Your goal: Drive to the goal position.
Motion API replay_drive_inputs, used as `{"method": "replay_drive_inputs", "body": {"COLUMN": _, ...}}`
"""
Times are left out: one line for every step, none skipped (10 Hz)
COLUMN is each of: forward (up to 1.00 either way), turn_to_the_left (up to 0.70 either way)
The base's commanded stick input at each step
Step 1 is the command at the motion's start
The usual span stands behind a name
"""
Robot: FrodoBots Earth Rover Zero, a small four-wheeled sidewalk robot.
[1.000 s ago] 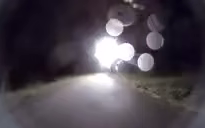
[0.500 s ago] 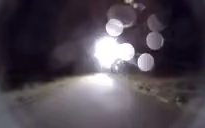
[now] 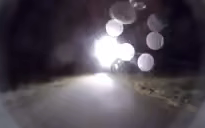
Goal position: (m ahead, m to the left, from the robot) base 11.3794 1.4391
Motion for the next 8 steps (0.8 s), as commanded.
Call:
{"method": "replay_drive_inputs", "body": {"forward": 0.70, "turn_to_the_left": 0.03}}
{"method": "replay_drive_inputs", "body": {"forward": 0.70, "turn_to_the_left": 0.03}}
{"method": "replay_drive_inputs", "body": {"forward": 0.70, "turn_to_the_left": 0.04}}
{"method": "replay_drive_inputs", "body": {"forward": 0.70, "turn_to_the_left": 0.04}}
{"method": "replay_drive_inputs", "body": {"forward": 0.70, "turn_to_the_left": 0.04}}
{"method": "replay_drive_inputs", "body": {"forward": 0.70, "turn_to_the_left": 0.04}}
{"method": "replay_drive_inputs", "body": {"forward": 0.70, "turn_to_the_left": 0.04}}
{"method": "replay_drive_inputs", "body": {"forward": 0.70, "turn_to_the_left": 0.03}}
